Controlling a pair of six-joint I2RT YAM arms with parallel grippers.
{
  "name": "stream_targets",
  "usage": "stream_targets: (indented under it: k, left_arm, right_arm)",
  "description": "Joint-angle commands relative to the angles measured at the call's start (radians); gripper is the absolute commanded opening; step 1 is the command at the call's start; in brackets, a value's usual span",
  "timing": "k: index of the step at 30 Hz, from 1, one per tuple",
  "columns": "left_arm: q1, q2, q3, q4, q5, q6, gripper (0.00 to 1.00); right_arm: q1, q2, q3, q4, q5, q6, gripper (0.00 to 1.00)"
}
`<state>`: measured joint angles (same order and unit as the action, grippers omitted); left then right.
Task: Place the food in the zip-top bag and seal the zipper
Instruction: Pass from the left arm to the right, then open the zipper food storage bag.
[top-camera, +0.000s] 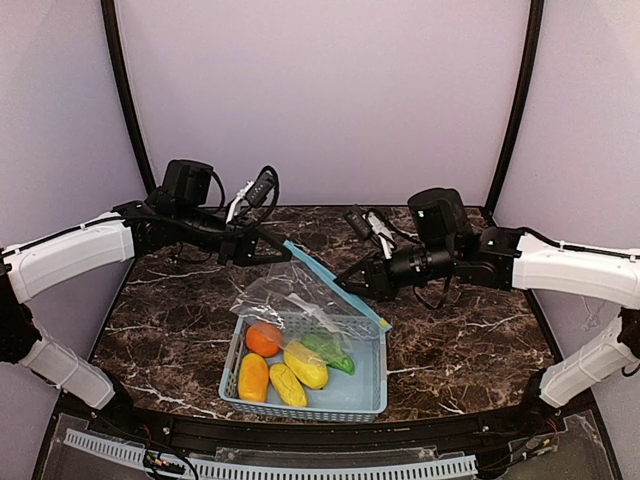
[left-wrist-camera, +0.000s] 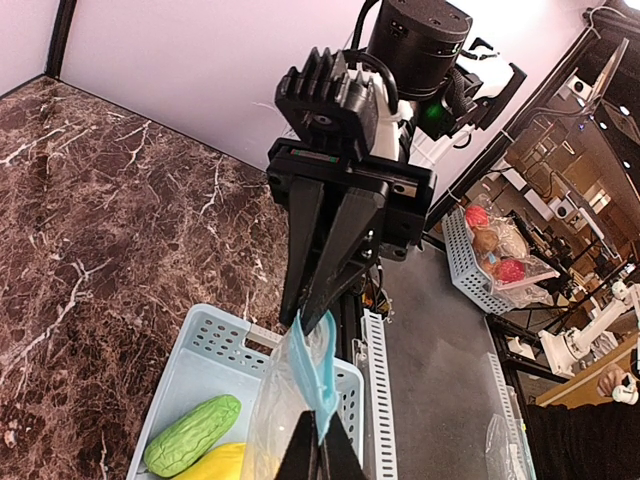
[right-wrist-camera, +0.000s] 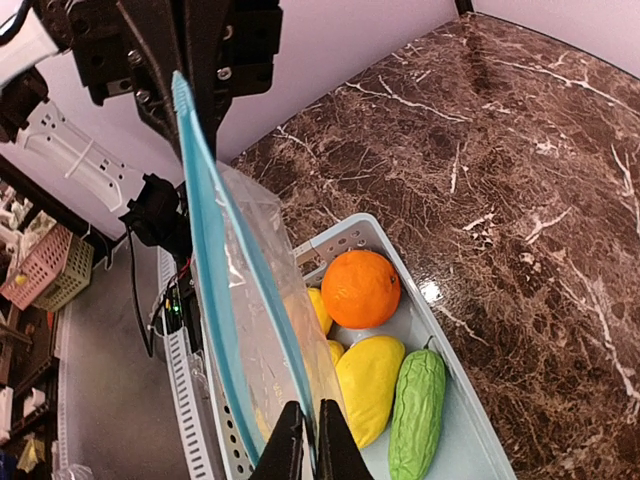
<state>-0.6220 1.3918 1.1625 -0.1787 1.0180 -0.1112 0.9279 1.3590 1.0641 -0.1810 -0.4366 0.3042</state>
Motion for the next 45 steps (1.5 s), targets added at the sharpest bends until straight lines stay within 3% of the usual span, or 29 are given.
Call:
stream_targets:
  k: [1, 6, 7, 10, 12, 14, 16, 23, 26, 36, 45]
  left_arm:
    - [-0.005, -0.008, 0.029, -0.023, 0.015, 0.02, 0.01]
    - [-0.005, -0.009, 0.031, -0.037, -0.019, 0.026, 0.01]
    - [-0.005, -0.008, 0.034, -0.043, -0.027, 0.03, 0.06]
    - [-0.005, -0.007, 0.056, -0.092, -0.103, 0.051, 0.48]
    - [-0.005, -0.022, 0.062, -0.114, -0.201, 0.067, 0.65]
    - [-0.005, -0.048, 0.059, -0.126, -0.3, 0.084, 0.77]
    - [-0.005, -0.076, 0.054, -0.13, -0.359, 0.101, 0.84]
    - [-0.004, -0.102, 0.073, -0.087, -0.483, 0.05, 0.89]
    - [-0.004, -0.071, 0.116, -0.074, -0.472, -0.001, 0.89]
    - [-0.007, 0.084, 0.08, 0.186, -0.294, -0.327, 0.84]
    - [-0.01, 0.16, 0.01, 0.304, -0.241, -0.387, 0.84]
  right_arm:
    - [-0.001, 0.007, 0.019, 0.022, -0.031, -0.007, 0.02]
    - [-0.001, -0.01, 0.019, 0.028, -0.011, -0.005, 0.0]
    - [-0.002, -0.017, 0.018, 0.027, 0.021, -0.003, 0.0]
    - [-0.012, -0.034, 0.02, -0.003, 0.134, 0.007, 0.0]
    - [-0.036, -0.039, 0.036, -0.035, 0.186, 0.016, 0.0]
    - [-0.059, -0.046, 0.071, -0.071, 0.245, 0.014, 0.0]
    - [-0.067, -0.051, 0.116, -0.107, 0.307, -0.001, 0.0]
    - [-0.071, -0.028, 0.249, -0.221, 0.627, -0.032, 0.0]
    - [-0.07, 0.011, 0.268, -0.23, 0.735, 0.006, 0.0]
    - [-0.059, 0.089, 0.146, 0.128, 0.512, 0.105, 0.0]
    - [-0.012, 0.225, 0.175, 0.208, 0.442, 0.141, 0.0]
